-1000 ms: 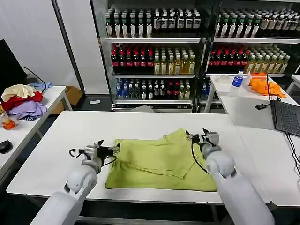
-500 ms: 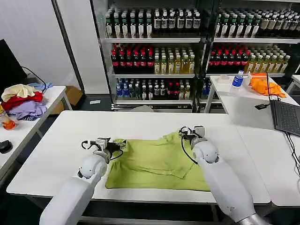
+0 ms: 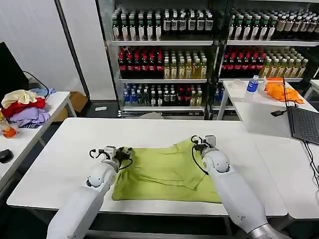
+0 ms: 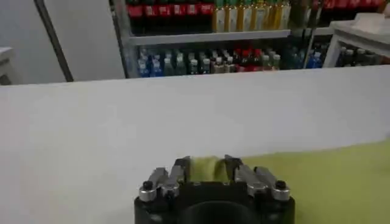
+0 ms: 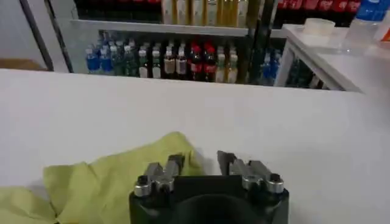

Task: Fold and organize the clothes.

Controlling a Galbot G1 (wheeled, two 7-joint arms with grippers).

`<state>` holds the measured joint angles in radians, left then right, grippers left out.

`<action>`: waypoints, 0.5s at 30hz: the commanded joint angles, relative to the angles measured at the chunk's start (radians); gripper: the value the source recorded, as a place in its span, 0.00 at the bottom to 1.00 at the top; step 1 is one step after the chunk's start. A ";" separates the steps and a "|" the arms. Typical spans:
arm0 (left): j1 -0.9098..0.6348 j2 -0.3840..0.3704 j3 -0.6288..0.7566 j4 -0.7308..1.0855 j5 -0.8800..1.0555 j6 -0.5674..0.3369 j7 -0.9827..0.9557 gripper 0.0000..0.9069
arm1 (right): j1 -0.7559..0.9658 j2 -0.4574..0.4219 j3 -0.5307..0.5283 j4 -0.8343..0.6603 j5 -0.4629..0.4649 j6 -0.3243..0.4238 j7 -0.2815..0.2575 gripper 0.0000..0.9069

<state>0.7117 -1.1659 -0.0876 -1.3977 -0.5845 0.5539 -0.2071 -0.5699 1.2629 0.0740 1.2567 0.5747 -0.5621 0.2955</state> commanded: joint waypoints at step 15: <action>0.082 0.048 -0.051 -0.109 -0.113 -0.079 0.061 0.02 | -0.081 -0.036 0.046 0.148 -0.040 0.073 -0.049 0.00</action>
<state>0.7601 -1.1342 -0.1200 -1.4439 -0.6522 0.5103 -0.1629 -0.6278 1.2330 0.1098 1.3418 0.5449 -0.5100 0.2579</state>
